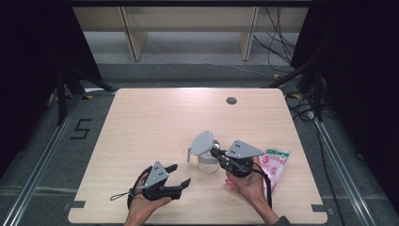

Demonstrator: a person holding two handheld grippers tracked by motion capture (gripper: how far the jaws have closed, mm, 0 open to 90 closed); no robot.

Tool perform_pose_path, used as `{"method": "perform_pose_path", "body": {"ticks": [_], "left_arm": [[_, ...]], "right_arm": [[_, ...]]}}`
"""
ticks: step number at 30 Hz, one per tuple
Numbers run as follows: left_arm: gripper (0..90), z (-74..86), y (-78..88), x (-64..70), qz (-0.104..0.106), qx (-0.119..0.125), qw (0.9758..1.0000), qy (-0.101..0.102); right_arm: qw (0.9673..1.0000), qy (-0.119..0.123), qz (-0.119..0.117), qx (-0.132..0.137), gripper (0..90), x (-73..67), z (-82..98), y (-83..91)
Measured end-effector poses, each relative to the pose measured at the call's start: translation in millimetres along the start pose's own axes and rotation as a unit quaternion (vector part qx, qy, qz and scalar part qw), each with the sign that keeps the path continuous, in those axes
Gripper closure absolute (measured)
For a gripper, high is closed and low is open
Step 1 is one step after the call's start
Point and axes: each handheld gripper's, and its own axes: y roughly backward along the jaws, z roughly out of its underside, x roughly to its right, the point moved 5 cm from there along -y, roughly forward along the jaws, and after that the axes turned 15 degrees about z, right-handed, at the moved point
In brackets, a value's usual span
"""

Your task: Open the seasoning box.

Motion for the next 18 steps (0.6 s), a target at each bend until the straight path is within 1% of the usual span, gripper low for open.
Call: {"method": "perform_pose_path", "body": {"ticks": [1,2,3,4,5,6,7,8,9,10,11,12,13,14,15,16,18], "left_arm": [[29.1,0.9,-0.6,1.6,0.003,0.003,1.0000,0.006],[28.4,1.4,-0.2,3.6,0.012,0.002,0.9999,0.011],[28.4,1.6,0.0,5.9,0.014,0.003,0.9998,0.013],[28.4,2.2,-0.2,7.4,0.014,0.000,0.9999,0.009],[28.3,3.4,-0.6,8.6,0.016,-0.005,0.9999,0.003],[28.1,4.1,-0.7,9.8,0.015,-0.007,0.9998,0.007],[28.1,4.5,-2.3,11.1,0.020,0.001,0.9998,0.010],[28.1,6.0,-1.9,11.3,0.020,-0.006,0.9998,0.007],[28.1,6.6,-2.0,11.6,0.018,-0.007,0.9998,0.007],[28.1,7.3,-2.9,11.8,0.019,-0.004,0.9997,0.011],[28.1,8.4,-2.2,10.9,0.017,-0.009,0.9998,0.009],[28.1,9.0,-2.4,11.3,0.017,-0.006,0.9997,0.014],[28.1,9.5,-2.0,10.2,0.018,-0.007,0.9998,0.011],[28.1,9.8,-1.3,10.0,0.014,-0.007,0.9998,0.013],[28.1,10.6,-0.4,8.8,0.013,-0.010,0.9998,0.012],[28.1,11.6,-0.3,8.0,0.014,-0.006,0.9998,0.016],[28.1,11.8,-0.4,7.7,0.014,-0.005,0.9998,0.013]], "right_arm": [[1.0000,-0.001,0.000,0.002,89.6,-1.0,-0.6,-0.4],[1.0000,0.002,-0.003,0.000,89.5,-2.1,-1.3,-0.5],[1.0000,0.002,-0.003,0.000,89.5,-2.1,-1.3,-0.5],[1.0000,0.006,-0.005,0.001,89.5,-2.4,-2.1,-0.3],[1.0000,0.005,-0.006,0.002,89.5,-3.3,-2.9,-0.3],[1.0000,0.003,-0.007,0.002,89.5,-4.6,-3.9,-0.3],[1.0000,0.003,-0.006,0.004,89.5,-5.4,-4.7,-0.4],[1.0000,0.000,-0.005,0.001,89.5,-6.1,-5.3,0.2],[0.9999,0.005,-0.007,0.008,89.5,-7.7,-7.4,-1.5],[0.9999,0.005,-0.007,0.008,89.5,-7.7,-7.4,-1.5],[0.9999,0.004,-0.012,0.003,89.5,-10.3,-7.6,-2.6],[0.9999,0.004,-0.012,0.003,89.5,-10.3,-7.6,-2.6],[0.9999,0.004,-0.012,0.004,89.5,-11.3,-7.7,-3.6],[0.9998,0.009,-0.016,0.005,89.5,-12.7,-8.2,-4.8],[0.9998,0.009,-0.016,0.005,89.5,-12.7,-8.2,-4.8],[0.9999,0.000,-0.016,0.006,89.5,-16.2,-8.8,-5.7],[0.9998,0.004,-0.017,0.007,89.5,-17.0,-9.5,-6.2]]}}
